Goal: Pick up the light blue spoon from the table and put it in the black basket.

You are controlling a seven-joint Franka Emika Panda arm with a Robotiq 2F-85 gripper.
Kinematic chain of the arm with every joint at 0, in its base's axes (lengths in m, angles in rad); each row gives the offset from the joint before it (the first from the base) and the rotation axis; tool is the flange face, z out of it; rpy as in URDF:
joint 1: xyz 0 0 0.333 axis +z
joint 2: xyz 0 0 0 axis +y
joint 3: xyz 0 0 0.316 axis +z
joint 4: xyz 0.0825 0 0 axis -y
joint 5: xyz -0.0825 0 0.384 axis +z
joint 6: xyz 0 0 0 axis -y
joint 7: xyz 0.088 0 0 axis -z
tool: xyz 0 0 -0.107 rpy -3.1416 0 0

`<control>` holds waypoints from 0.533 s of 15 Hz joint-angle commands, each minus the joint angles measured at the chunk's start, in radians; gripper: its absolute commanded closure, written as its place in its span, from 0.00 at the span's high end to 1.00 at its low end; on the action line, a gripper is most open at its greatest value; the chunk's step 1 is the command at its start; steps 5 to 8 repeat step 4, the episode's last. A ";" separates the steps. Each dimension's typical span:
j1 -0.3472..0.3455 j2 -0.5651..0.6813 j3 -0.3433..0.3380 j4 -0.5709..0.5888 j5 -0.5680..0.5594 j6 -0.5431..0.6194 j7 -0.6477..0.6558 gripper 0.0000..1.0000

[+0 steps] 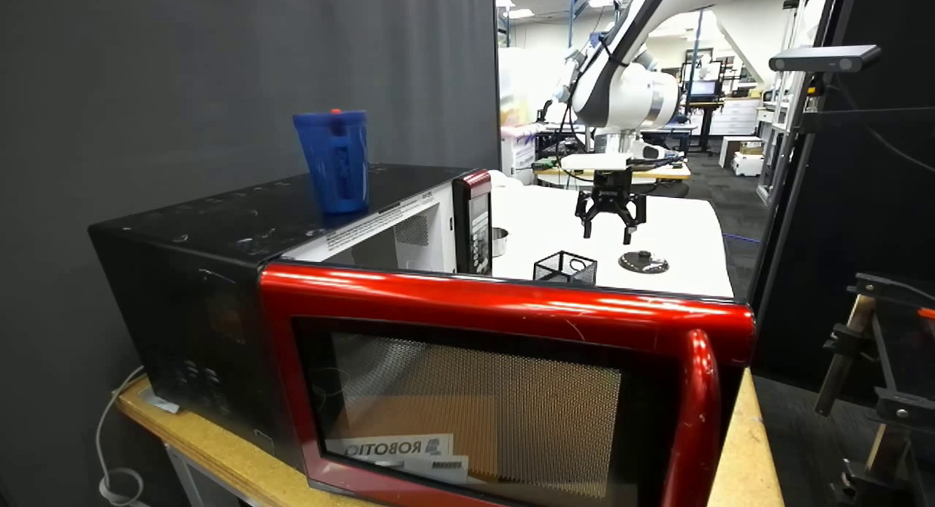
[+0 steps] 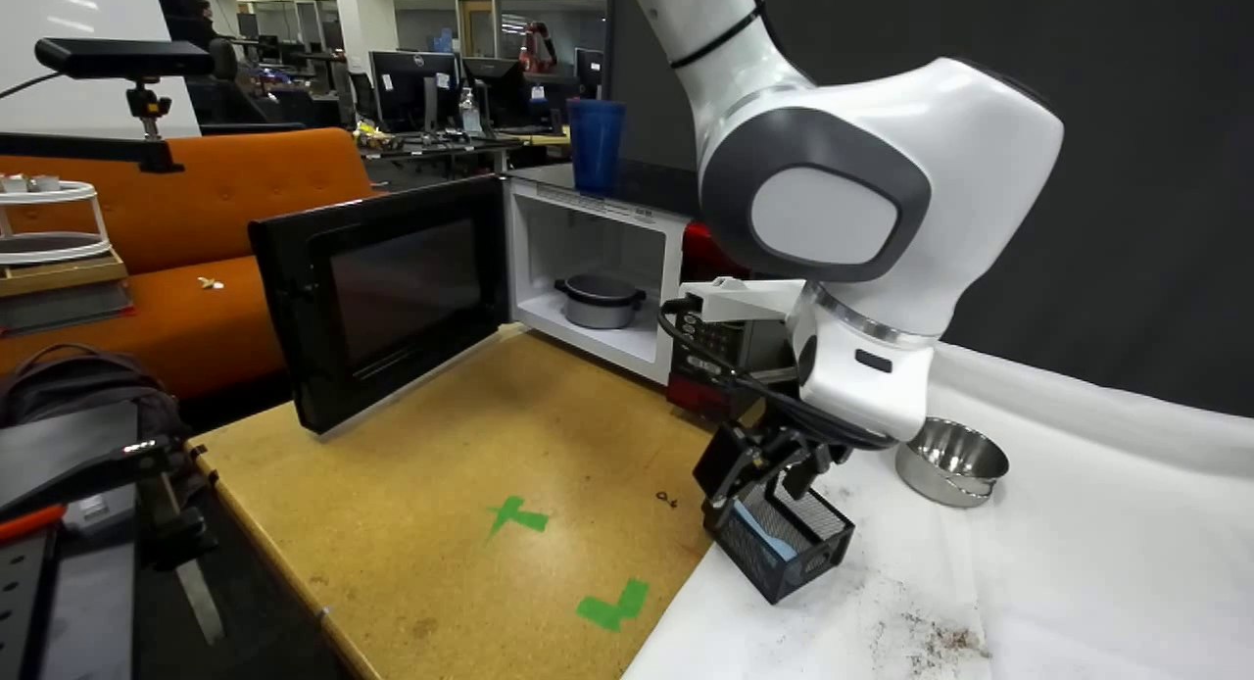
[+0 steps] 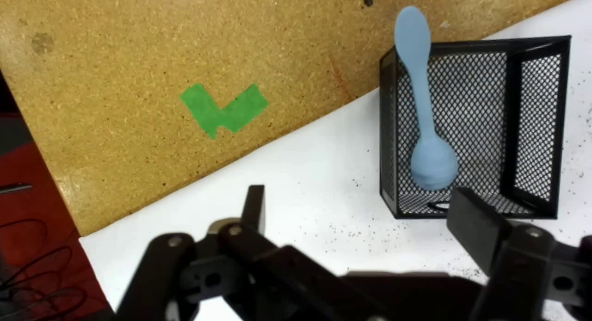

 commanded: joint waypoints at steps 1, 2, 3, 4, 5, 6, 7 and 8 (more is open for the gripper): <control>0.009 -0.105 0.012 -0.143 -0.060 0.122 0.082 1.00; 0.005 -0.127 0.019 -0.175 -0.055 0.166 0.105 1.00; 0.000 -0.146 0.027 -0.200 -0.048 0.203 0.124 1.00; -0.002 -0.162 0.032 -0.223 -0.045 0.239 0.139 1.00; -0.002 -0.162 0.032 -0.223 -0.045 0.239 0.139 1.00; -0.002 -0.162 0.032 -0.223 -0.045 0.239 0.139 1.00; -0.002 -0.162 0.032 -0.223 -0.045 0.239 0.139 1.00; -0.002 -0.162 0.032 -0.223 -0.045 0.239 0.139 1.00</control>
